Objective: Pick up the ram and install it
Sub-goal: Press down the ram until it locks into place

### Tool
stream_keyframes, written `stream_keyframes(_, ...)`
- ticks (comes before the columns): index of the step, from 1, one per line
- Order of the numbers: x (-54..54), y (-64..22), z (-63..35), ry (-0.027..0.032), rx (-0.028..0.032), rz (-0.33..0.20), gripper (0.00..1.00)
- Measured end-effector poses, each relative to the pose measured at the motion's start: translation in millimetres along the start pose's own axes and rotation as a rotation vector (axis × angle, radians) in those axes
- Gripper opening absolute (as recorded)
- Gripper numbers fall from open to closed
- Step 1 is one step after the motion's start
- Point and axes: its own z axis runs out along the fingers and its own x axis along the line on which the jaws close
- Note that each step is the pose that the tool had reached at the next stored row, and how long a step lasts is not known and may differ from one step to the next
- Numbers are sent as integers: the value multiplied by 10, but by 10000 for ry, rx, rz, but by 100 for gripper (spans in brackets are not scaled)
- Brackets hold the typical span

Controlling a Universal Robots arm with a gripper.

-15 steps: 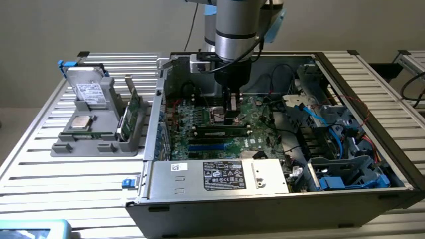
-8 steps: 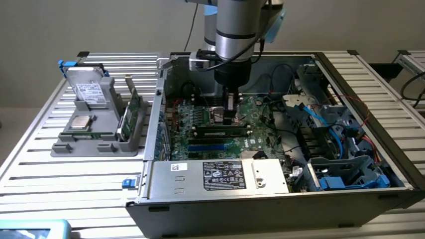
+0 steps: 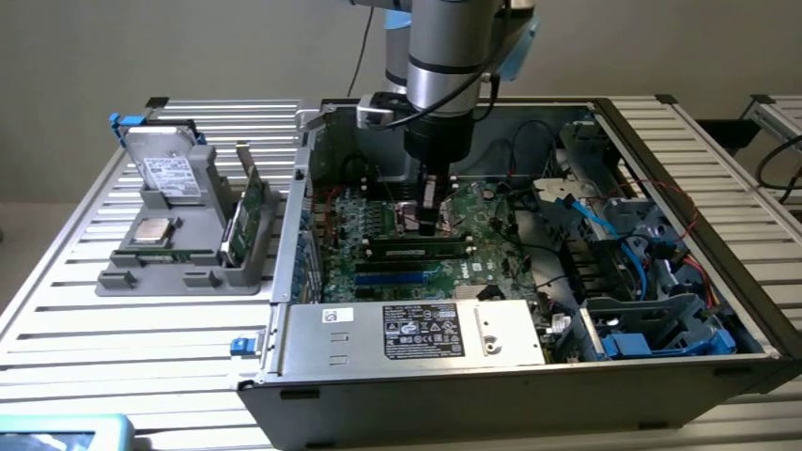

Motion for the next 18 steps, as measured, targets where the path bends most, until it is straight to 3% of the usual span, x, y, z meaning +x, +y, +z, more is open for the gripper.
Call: stream_keyframes(18, 0, 0, -1, -5, -189, 1847, 11)
